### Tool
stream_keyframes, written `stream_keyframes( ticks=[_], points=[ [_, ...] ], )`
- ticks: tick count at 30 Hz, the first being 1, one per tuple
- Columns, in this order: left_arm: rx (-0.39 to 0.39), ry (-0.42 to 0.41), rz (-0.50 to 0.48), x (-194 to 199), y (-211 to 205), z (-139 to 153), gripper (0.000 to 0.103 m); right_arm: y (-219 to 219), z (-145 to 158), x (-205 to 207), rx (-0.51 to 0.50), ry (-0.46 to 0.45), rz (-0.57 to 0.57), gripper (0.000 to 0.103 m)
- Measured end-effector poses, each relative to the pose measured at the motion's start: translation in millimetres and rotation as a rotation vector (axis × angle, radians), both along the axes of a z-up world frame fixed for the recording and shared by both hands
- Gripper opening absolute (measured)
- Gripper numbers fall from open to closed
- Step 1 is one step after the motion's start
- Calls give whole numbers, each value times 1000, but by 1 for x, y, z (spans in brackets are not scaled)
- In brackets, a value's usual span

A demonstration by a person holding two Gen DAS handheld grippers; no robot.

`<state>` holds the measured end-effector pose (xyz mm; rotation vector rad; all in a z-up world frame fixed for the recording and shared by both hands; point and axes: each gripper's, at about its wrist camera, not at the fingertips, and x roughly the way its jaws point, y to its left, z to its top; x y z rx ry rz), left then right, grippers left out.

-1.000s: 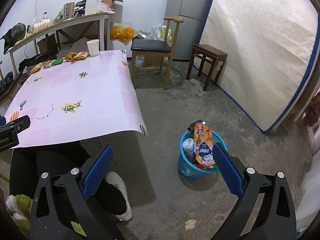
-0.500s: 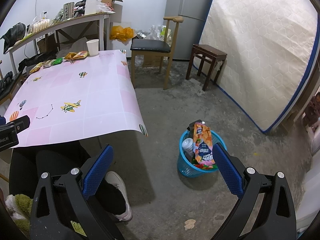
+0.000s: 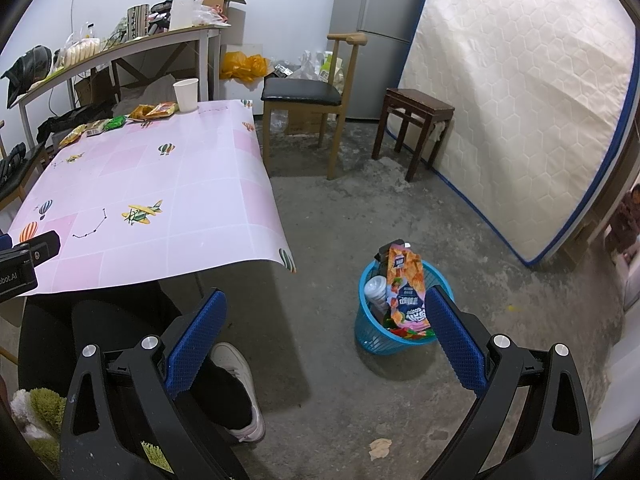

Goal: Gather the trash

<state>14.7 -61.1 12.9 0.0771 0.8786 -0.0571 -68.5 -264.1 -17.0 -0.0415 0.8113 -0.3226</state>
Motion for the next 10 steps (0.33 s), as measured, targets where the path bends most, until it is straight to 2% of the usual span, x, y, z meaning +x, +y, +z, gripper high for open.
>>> stream_keyframes(
  ticks=[10],
  points=[
    [-5, 2, 10, -3, -1, -3, 98, 0, 0, 0, 4, 1, 1, 95]
  ],
)
